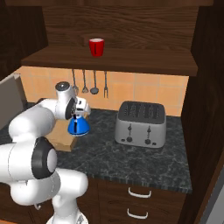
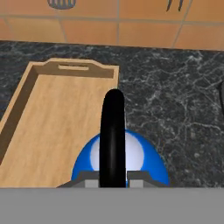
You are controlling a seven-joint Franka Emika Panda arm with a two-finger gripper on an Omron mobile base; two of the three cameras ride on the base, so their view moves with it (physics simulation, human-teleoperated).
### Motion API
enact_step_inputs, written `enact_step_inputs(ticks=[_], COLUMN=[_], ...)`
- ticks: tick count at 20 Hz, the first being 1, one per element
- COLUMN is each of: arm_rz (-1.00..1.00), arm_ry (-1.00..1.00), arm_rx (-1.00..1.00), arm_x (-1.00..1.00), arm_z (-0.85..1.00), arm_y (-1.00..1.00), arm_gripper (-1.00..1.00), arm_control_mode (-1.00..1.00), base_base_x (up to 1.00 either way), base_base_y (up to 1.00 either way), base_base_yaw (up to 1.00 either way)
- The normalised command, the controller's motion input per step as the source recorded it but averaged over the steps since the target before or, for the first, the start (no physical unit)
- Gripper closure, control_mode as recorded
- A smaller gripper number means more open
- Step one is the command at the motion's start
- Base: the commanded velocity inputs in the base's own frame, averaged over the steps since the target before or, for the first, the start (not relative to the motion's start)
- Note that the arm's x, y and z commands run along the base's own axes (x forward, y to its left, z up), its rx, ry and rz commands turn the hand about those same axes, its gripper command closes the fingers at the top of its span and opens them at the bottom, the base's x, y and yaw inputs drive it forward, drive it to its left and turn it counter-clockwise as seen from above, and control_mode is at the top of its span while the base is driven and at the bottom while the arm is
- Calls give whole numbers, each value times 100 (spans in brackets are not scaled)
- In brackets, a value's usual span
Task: Pick the kettle from the counter and place it on the tray. Then pick the mug from the cabinet and place it on the tray. Then close the cabinet doors.
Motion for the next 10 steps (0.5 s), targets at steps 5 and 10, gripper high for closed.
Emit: enact_step_inputs(ticks=[5, 10], arm_rz=[0, 0], arm_ry=[0, -2], arm_rx=[0, 0], arm_x=[56, 21], arm_z=[2, 0], arm_y=[46, 25], arm_gripper=[100, 100], arm_control_mode=[-100, -100], base_base_x=[0, 0], base_base_y=[0, 0], base_base_yaw=[0, 0])
